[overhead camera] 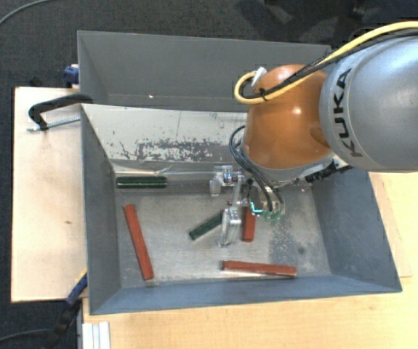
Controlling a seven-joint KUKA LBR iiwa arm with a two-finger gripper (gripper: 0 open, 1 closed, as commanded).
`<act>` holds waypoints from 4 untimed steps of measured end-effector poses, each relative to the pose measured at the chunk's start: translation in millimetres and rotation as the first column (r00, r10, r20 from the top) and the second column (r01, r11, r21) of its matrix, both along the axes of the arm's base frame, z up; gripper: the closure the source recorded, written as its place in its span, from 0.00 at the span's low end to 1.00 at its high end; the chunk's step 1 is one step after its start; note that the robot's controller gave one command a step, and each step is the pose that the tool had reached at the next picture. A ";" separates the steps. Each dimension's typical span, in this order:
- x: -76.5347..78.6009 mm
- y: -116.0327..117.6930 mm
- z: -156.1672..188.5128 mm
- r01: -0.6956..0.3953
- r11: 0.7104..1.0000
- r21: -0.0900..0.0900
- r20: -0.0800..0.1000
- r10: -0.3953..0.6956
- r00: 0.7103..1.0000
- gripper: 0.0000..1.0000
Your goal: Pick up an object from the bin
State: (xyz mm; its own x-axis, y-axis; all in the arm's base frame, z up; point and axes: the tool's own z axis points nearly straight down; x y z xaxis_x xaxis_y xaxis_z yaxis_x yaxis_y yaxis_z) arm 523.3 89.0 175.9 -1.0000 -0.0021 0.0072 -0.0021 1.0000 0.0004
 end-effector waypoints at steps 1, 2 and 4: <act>21.1 -14.1 -109.7 -0.070 0.998 0.000 0.001 0.070 0.998 0.00; 22.5 -13.5 -105.1 -0.070 0.998 0.001 0.007 0.070 0.998 1.00; 29.5 -14.5 96.9 -0.301 0.954 -0.002 0.020 0.301 0.953 1.00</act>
Offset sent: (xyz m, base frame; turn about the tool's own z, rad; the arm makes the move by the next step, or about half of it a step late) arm 0.0219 -0.0142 -0.1059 -0.0704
